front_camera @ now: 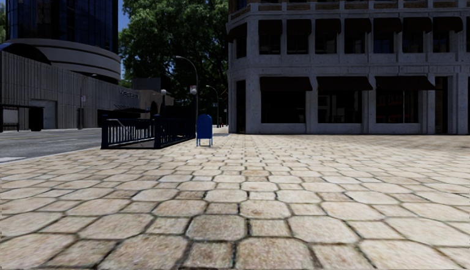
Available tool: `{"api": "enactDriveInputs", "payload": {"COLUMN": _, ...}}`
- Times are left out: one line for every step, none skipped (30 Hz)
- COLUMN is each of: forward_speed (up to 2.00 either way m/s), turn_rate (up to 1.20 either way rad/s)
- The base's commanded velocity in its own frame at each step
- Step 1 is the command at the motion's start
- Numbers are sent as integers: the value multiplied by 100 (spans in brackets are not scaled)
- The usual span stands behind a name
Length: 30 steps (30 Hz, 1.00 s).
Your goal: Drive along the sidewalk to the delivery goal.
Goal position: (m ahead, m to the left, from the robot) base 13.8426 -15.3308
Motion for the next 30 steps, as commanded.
{"api": "enactDriveInputs", "payload": {"forward_speed": 200, "turn_rate": 0}}
{"api": "enactDriveInputs", "payload": {"forward_speed": 200, "turn_rate": 0}}
{"api": "enactDriveInputs", "payload": {"forward_speed": 200, "turn_rate": 0}}
{"api": "enactDriveInputs", "payload": {"forward_speed": 200, "turn_rate": 0}}
{"api": "enactDriveInputs", "payload": {"forward_speed": 200, "turn_rate": 0}}
{"api": "enactDriveInputs", "payload": {"forward_speed": 200, "turn_rate": 0}}
{"api": "enactDriveInputs", "payload": {"forward_speed": 200, "turn_rate": 0}}
{"api": "enactDriveInputs", "payload": {"forward_speed": 200, "turn_rate": 0}}
{"api": "enactDriveInputs", "payload": {"forward_speed": 200, "turn_rate": 0}}
{"api": "enactDriveInputs", "payload": {"forward_speed": 200, "turn_rate": 0}}
{"api": "enactDriveInputs", "payload": {"forward_speed": 200, "turn_rate": 0}}
{"api": "enactDriveInputs", "payload": {"forward_speed": 200, "turn_rate": 0}}
{"api": "enactDriveInputs", "payload": {"forward_speed": 200, "turn_rate": 0}}
{"api": "enactDriveInputs", "payload": {"forward_speed": 200, "turn_rate": 0}}
{"api": "enactDriveInputs", "payload": {"forward_speed": 200, "turn_rate": 0}}
{"api": "enactDriveInputs", "payload": {"forward_speed": 200, "turn_rate": 0}}
{"api": "enactDriveInputs", "payload": {"forward_speed": 200, "turn_rate": 0}}
{"api": "enactDriveInputs", "payload": {"forward_speed": 200, "turn_rate": 0}}
{"api": "enactDriveInputs", "payload": {"forward_speed": 200, "turn_rate": 0}}
{"api": "enactDriveInputs", "payload": {"forward_speed": 200, "turn_rate": -15}}
{"api": "enactDriveInputs", "payload": {"forward_speed": 200, "turn_rate": -15}}
{"api": "enactDriveInputs", "payload": {"forward_speed": 200, "turn_rate": -31}}
{"api": "enactDriveInputs", "payload": {"forward_speed": 200, "turn_rate": -83}}
{"api": "enactDriveInputs", "payload": {"forward_speed": 200, "turn_rate": -120}}
{"api": "enactDriveInputs", "payload": {"forward_speed": 200, "turn_rate": -120}}
{"api": "enactDriveInputs", "payload": {"forward_speed": 200, "turn_rate": -46}}
{"api": "enactDriveInputs", "payload": {"forward_speed": 200, "turn_rate": -46}}
{"api": "enactDriveInputs", "payload": {"forward_speed": 200, "turn_rate": -2}}
{"api": "enactDriveInputs", "payload": {"forward_speed": 200, "turn_rate": 0}}
{"api": "enactDriveInputs", "payload": {"forward_speed": 200, "turn_rate": 0}}
